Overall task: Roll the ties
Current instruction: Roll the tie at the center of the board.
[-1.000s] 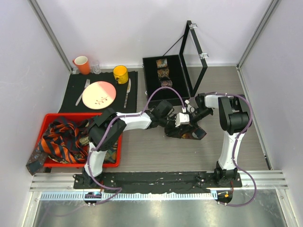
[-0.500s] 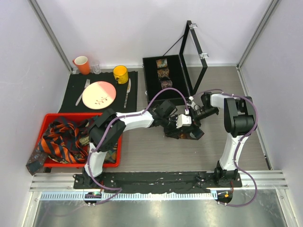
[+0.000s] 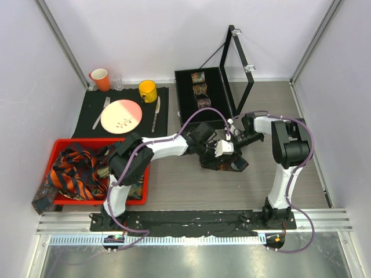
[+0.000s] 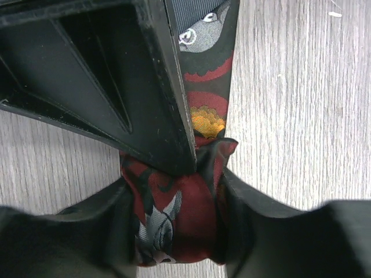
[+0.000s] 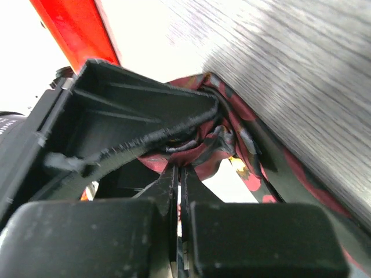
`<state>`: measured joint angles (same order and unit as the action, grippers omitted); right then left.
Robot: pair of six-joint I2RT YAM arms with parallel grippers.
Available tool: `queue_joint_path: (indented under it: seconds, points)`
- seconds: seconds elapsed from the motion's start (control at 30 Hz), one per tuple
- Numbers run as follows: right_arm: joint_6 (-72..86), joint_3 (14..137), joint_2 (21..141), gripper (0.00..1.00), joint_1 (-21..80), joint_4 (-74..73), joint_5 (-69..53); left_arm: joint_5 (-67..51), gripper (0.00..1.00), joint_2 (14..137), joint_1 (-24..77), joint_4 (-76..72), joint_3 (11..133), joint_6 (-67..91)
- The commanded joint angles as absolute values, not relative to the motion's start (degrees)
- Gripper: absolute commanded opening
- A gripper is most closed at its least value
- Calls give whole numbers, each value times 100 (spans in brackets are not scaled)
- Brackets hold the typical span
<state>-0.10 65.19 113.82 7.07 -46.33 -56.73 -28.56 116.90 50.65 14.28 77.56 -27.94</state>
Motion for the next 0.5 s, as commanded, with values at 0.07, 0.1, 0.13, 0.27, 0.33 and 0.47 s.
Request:
queue_joint_path:
  seconds: [0.07, 0.1, 0.13, 0.27, 0.33, 0.47]
  points:
    - [-281, 6284, 11434, 1, 537, -4245, -4228, -3313, 64, 11716, 4852, 1908, 7716, -2629]
    - [-290, 6275, 11443, 1, 510, -4245, -4158, -3444, 66, 11690, 4834, 1846, 7778, -2576]
    - [-290, 6258, 11452, 1, 492, -4245, -4044, -3524, 67, 11681, 4834, 1776, 7804, -2558]
    - [-238, 6249, 11505, 1, 404, -4210, -3710, -3709, 72, 11619, 4834, 1258, 7857, -2329]
    - [-194, 6258, 11522, 1, 369, -4184, -3604, -3761, 72, 11654, 4834, 1152, 7936, -2233]
    - [-9, 6337, 11601, 1, 352, -4105, -3455, -3841, 74, 11795, 4886, 932, 8051, -2197]
